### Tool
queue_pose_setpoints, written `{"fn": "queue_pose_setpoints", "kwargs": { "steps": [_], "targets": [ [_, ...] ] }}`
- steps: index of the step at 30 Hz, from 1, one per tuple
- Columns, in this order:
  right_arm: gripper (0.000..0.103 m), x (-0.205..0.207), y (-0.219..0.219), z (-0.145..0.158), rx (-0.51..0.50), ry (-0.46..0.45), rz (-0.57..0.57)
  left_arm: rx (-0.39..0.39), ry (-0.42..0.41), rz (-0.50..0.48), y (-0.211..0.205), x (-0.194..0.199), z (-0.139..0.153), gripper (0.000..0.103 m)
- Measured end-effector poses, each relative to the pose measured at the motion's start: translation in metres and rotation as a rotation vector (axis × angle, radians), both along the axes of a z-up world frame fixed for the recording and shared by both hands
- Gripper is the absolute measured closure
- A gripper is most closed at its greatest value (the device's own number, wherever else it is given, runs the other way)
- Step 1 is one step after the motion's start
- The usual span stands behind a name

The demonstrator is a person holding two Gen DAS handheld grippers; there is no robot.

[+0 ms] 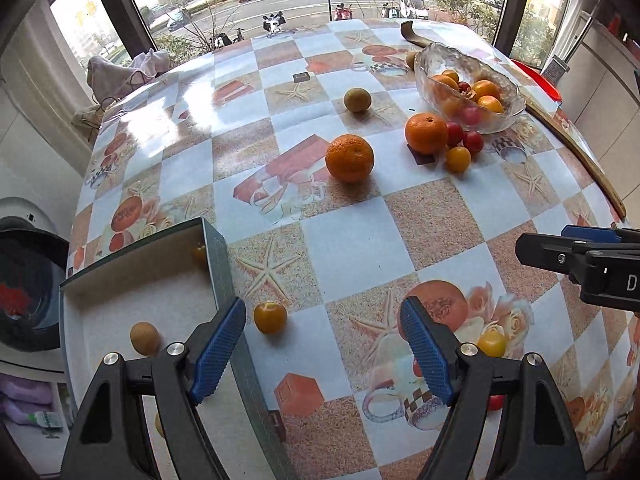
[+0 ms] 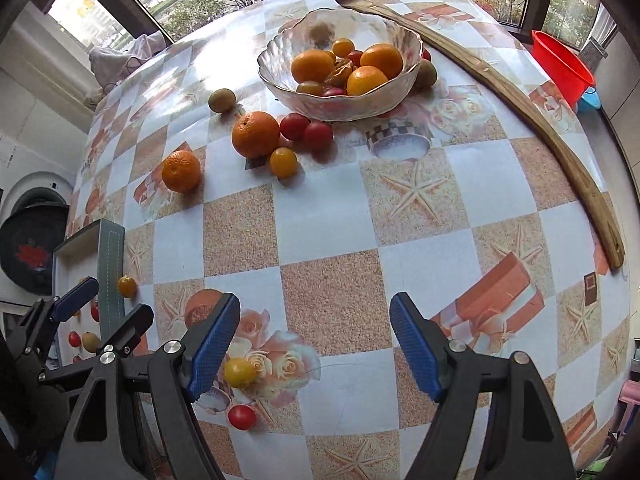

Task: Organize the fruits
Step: 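Move both open grippers back over the yellow tomatoes on the tablecloth, then grasp a yellow cherry tomato with the left gripper while the right grasps an orange one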

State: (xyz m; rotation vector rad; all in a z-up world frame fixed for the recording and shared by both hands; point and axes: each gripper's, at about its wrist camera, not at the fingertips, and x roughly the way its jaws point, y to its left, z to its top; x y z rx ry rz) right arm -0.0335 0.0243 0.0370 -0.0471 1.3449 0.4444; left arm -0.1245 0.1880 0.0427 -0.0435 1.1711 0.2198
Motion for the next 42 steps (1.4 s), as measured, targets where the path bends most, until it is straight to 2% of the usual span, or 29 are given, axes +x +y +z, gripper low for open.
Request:
{"fn": "queue_pose_setpoints", "kwargs": {
  "steps": [3,7,13,20,26,28,29,30,32,35,37,38,40,42],
  "targets": [
    [0.025,0.008,0.008,-0.004,-0.001,-0.007,0.013,0.003,-0.005,0.007,0.000,0.005,-0.003,0.022],
    [0.032,0.022,0.021,-0.011,0.005,-0.005,0.020,-0.035,-0.012,0.025,0.000,0.007,-0.003,0.022],
    [0.043,0.040,0.043,-0.020,0.005,-0.019,0.055,-0.088,-0.015,-0.006,-0.013,-0.003,0.002,0.022],
    [0.044,0.057,0.062,-0.020,-0.001,-0.058,0.103,-0.167,-0.003,-0.079,-0.049,-0.010,0.001,0.022],
    [0.057,0.064,0.069,-0.021,-0.007,-0.071,0.142,-0.181,0.021,-0.111,-0.076,-0.005,-0.011,0.024],
    [0.062,0.064,0.069,-0.021,-0.012,-0.077,0.154,-0.179,0.041,-0.115,-0.083,-0.002,-0.017,0.037],
    [0.064,0.064,0.069,-0.021,-0.016,-0.081,0.159,-0.175,0.050,-0.116,-0.085,-0.001,-0.020,0.038],
    [0.069,0.065,0.068,-0.021,-0.018,-0.083,0.162,-0.169,0.054,-0.114,-0.087,-0.001,-0.022,0.038],
    [0.083,0.066,0.065,-0.022,-0.002,-0.066,0.163,-0.161,0.069,-0.109,-0.090,0.000,-0.026,0.051],
    [0.084,0.066,0.060,-0.022,0.007,-0.055,0.156,-0.136,0.070,-0.108,-0.094,0.000,-0.027,0.061],
    [0.084,0.063,0.054,-0.021,0.016,-0.040,0.138,-0.157,0.065,-0.115,-0.093,-0.001,-0.026,0.077],
    [0.084,0.061,0.051,-0.021,0.022,-0.031,0.129,-0.178,0.064,-0.118,-0.093,-0.002,-0.025,0.081],
    [0.084,0.055,0.044,-0.019,0.029,-0.019,0.116,-0.187,0.064,-0.119,-0.092,-0.003,-0.025,0.081],
    [0.084,0.047,0.036,-0.018,0.037,-0.005,0.106,-0.235,0.064,-0.100,-0.085,-0.009,-0.025,0.081]
  ]
}}
